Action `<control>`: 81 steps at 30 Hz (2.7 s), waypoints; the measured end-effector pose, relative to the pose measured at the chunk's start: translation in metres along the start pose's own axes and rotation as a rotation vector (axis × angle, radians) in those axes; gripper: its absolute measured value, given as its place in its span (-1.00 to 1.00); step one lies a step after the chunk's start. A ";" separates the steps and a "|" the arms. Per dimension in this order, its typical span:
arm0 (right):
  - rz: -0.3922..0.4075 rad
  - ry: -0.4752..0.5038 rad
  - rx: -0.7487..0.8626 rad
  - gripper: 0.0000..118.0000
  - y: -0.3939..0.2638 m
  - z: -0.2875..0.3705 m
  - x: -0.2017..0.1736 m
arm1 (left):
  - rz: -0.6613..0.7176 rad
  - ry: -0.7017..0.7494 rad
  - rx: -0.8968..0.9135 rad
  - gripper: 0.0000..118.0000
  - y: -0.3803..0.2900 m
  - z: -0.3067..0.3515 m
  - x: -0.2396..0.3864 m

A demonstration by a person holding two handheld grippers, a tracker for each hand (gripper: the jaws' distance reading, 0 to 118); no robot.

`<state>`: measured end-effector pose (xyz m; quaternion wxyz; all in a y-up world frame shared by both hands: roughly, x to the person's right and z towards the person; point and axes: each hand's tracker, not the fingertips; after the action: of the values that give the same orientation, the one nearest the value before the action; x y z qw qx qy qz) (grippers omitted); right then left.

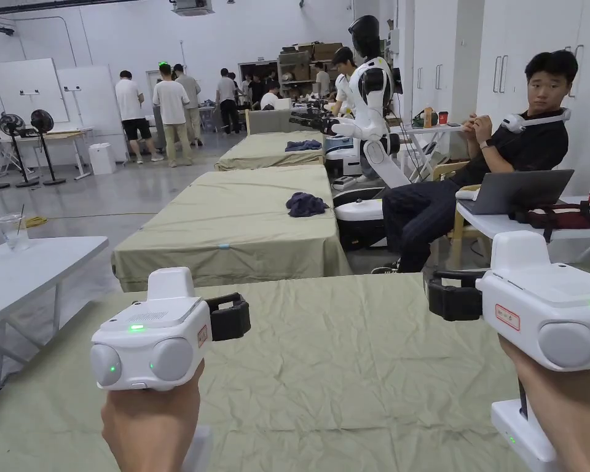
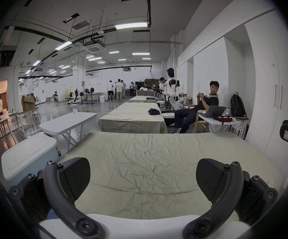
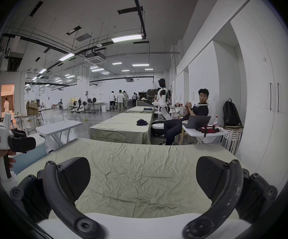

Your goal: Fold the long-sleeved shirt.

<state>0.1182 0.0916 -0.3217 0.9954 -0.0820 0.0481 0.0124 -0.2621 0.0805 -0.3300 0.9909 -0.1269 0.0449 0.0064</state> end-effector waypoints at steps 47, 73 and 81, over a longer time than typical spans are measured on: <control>0.006 0.012 0.003 1.00 0.002 0.004 -0.003 | 0.007 -0.037 -0.005 1.00 0.004 0.004 0.003; 0.006 0.019 -0.006 1.00 0.000 0.003 -0.006 | 0.001 -0.047 0.003 1.00 0.007 0.009 0.001; 0.010 0.030 -0.012 1.00 -0.001 0.002 -0.009 | 0.014 -0.074 -0.009 1.00 0.009 0.013 0.000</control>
<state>0.1091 0.0906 -0.3184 0.9940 -0.0879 0.0632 0.0166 -0.2614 0.0926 -0.3194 0.9912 -0.1308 0.0091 0.0180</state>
